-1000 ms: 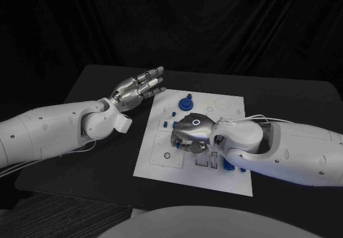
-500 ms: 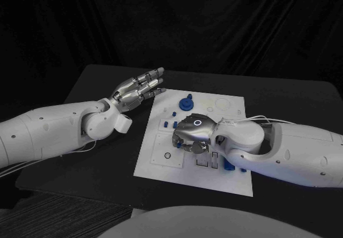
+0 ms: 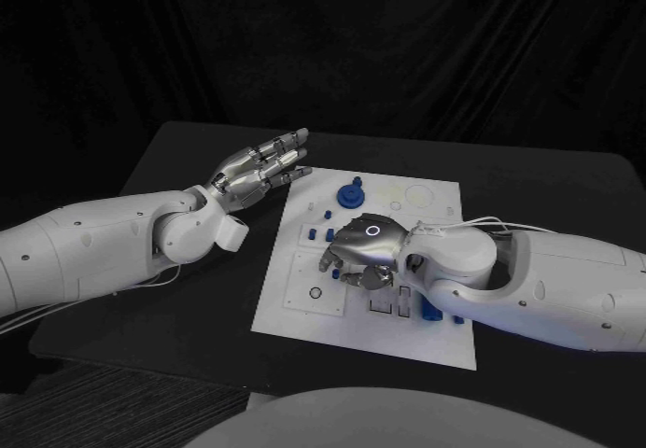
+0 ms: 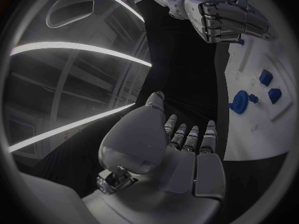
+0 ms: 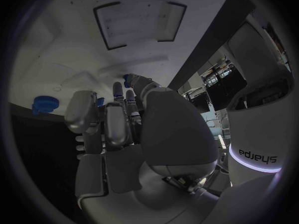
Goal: Assemble the parts on the task board
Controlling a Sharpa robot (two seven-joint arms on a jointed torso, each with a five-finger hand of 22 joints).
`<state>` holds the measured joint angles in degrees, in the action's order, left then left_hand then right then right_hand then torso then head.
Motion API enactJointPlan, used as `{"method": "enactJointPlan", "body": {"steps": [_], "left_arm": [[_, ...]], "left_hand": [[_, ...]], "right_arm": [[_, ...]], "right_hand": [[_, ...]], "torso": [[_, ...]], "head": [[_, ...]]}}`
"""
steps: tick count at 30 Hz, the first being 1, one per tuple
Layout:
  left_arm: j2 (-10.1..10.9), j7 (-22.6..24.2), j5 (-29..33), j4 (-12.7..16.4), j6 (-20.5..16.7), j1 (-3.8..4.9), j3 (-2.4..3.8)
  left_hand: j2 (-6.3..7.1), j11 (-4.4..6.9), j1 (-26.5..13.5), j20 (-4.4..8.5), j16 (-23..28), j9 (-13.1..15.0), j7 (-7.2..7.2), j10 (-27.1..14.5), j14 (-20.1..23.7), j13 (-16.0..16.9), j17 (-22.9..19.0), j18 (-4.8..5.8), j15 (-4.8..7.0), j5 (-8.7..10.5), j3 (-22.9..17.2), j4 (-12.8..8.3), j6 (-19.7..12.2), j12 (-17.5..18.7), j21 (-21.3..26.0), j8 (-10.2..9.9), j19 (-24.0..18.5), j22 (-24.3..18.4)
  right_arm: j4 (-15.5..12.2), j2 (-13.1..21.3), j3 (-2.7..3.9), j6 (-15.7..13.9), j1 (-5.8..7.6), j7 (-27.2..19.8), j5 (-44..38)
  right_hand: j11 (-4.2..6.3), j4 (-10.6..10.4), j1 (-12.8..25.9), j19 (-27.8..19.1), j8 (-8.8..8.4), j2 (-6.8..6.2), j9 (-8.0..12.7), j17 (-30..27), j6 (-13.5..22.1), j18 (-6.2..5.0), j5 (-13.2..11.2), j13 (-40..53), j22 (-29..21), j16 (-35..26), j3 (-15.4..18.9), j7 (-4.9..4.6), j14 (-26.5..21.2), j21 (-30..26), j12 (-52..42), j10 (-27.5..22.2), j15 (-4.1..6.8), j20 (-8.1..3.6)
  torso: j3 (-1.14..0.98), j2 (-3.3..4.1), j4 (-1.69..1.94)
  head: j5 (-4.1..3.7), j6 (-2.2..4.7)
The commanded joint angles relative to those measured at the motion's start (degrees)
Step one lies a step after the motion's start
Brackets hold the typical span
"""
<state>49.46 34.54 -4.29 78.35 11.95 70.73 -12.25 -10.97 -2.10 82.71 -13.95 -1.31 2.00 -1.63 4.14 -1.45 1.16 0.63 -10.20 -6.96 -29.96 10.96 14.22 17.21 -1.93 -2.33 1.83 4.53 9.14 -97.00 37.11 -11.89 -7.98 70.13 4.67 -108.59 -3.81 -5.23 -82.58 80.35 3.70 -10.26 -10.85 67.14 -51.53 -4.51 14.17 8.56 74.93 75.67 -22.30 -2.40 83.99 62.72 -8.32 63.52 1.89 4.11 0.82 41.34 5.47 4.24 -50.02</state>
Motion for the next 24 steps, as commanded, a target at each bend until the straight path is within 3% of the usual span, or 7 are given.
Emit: {"method": "enactJointPlan", "body": {"steps": [1, 5, 11, 17, 19, 21, 24], "left_arm": [[-0.13, 0.48, 0.23, 0.01, 0.98, -0.12, 0.06], [-0.18, 0.47, 0.23, -0.08, 1.11, -0.15, 0.06], [-0.17, 0.41, 0.23, -0.17, 1.24, -0.21, 0.06], [0.08, 0.44, 0.23, -0.08, 1.18, -0.28, 0.06], [0.21, 0.47, 0.23, 0.01, 1.11, -0.29, 0.06], [0.37, 0.50, 0.23, 0.10, 1.00, -0.30, 0.06], [0.63, 0.47, 0.23, 0.16, 0.85, -0.31, 0.05]], "left_hand": [[-0.03, -0.06, 0.38, -0.07, 0.03, 0.04, 0.27, -0.30, 0.16, -0.05, -0.07, -0.13, -0.22, -0.33, -0.04, 0.27, -0.22, -0.25, 0.07, 0.19, -0.25, 0.06], [-0.10, -0.03, 0.40, -0.10, 0.03, 0.03, 0.30, -0.36, 0.17, -0.06, -0.07, -0.13, -0.24, -0.34, -0.06, 0.29, -0.29, -0.24, 0.07, 0.18, -0.24, 0.03], [-0.18, 0.00, 0.41, -0.13, 0.03, 0.04, 0.34, -0.43, 0.17, -0.07, -0.07, -0.13, -0.29, -0.35, -0.09, 0.32, -0.27, -0.24, 0.07, 0.19, -0.23, 0.02], [-0.19, 0.00, 0.42, -0.14, 0.05, 0.03, 0.35, -0.45, 0.19, -0.07, -0.07, -0.13, -0.31, -0.36, -0.09, 0.33, -0.30, -0.23, 0.08, 0.18, -0.25, -0.04], [-0.19, 0.00, 0.42, -0.14, 0.05, 0.03, 0.35, -0.45, 0.19, -0.07, -0.07, -0.13, -0.31, -0.36, -0.09, 0.33, -0.30, -0.23, 0.08, 0.18, -0.25, -0.04], [-0.20, 0.01, 0.42, -0.14, 0.05, 0.05, 0.36, -0.43, 0.19, -0.07, -0.08, -0.13, -0.32, -0.36, -0.09, 0.33, -0.17, -0.25, 0.08, 0.20, -0.26, -0.06], [-0.20, 0.01, 0.43, -0.14, 0.02, 0.06, 0.37, -0.39, 0.16, -0.05, -0.06, -0.13, -0.32, -0.37, -0.09, 0.33, -0.10, -0.28, 0.08, 0.21, -0.24, -0.04]], "right_arm": [[0.02, -0.04, 0.03, 1.08, -0.15, 1.25, -0.47], [0.09, -0.11, 0.03, 0.71, -0.16, 1.24, -0.47], [0.02, 0.20, 0.03, -0.28, -0.15, 1.88, -0.47], [-0.51, 2.39, 0.03, -3.71, 0.50, 1.49, -0.48], [-0.62, 3.49, 0.03, -4.56, 1.31, 1.21, -0.25], [-0.77, 4.97, 0.03, -4.99, 2.55, 0.78, 0.93], [-0.69, 7.15, 0.03, -5.22, 4.87, 0.37, 3.84]], "right_hand": [[-0.09, -0.53, 0.74, -0.36, -0.11, -0.21, 0.40, -0.19, 1.53, -0.75, -0.97, -0.04, 8.04, -0.18, 0.12, 0.34, -0.40, -0.39, 0.24, -0.89, 0.06, 0.05], [-0.20, -1.02, 1.23, -0.41, -0.11, -0.37, 1.36, -0.25, 4.61, -0.77, -2.40, 0.12, 8.00, -0.19, 1.25, 1.46, -0.50, -0.72, 0.04, -2.16, 0.01, 0.14], [-0.19, -1.36, 1.47, -0.25, 0.21, -0.54, 1.57, 0.08, 4.80, -0.72, -3.13, 0.19, 8.07, 0.06, 2.18, 1.63, -0.37, -0.52, -0.06, -2.85, 0.03, 0.15], [-0.07, -1.55, 1.14, -0.04, 1.03, -0.26, 1.46, 0.23, 3.21, -0.70, -2.66, 0.21, 8.14, 0.21, 2.70, 1.49, -0.24, -0.39, -0.20, -3.81, 0.12, 0.10], [0.08, -3.33, 3.65, 0.73, 1.74, -0.49, 1.26, 0.84, 1.69, -0.47, -4.88, 0.35, 8.46, 0.70, 4.25, 1.39, 0.34, 0.98, -0.61, -3.61, 0.29, 0.00], [0.40, -6.44, 8.20, 1.92, 2.01, -0.32, 1.35, -0.25, -0.10, -0.39, -9.04, 0.42, 8.40, -0.38, 9.21, 2.48, 1.28, 1.43, -0.12, -4.34, 0.71, -0.63], [-0.08, -9.59, 8.01, 2.37, 1.57, -1.09, 1.71, -0.30, -0.28, -0.34, -10.11, -0.38, 8.43, -0.62, 12.67, 3.14, 1.62, 1.46, 1.89, -6.88, 0.45, -0.52]], "torso": [[0.00, -0.01, -0.02], [0.01, 0.02, 0.01], [0.02, 0.01, 0.01], [0.03, 0.00, 0.02], [0.01, 0.01, 0.02], [0.00, 0.02, 0.00], [0.00, -0.02, -0.02]], "head": [[0.05, 0.02], [0.05, 0.02], [-0.12, 0.02], [-0.09, 0.02], [0.00, 0.02], [0.14, 0.02], [0.11, 0.02]]}}
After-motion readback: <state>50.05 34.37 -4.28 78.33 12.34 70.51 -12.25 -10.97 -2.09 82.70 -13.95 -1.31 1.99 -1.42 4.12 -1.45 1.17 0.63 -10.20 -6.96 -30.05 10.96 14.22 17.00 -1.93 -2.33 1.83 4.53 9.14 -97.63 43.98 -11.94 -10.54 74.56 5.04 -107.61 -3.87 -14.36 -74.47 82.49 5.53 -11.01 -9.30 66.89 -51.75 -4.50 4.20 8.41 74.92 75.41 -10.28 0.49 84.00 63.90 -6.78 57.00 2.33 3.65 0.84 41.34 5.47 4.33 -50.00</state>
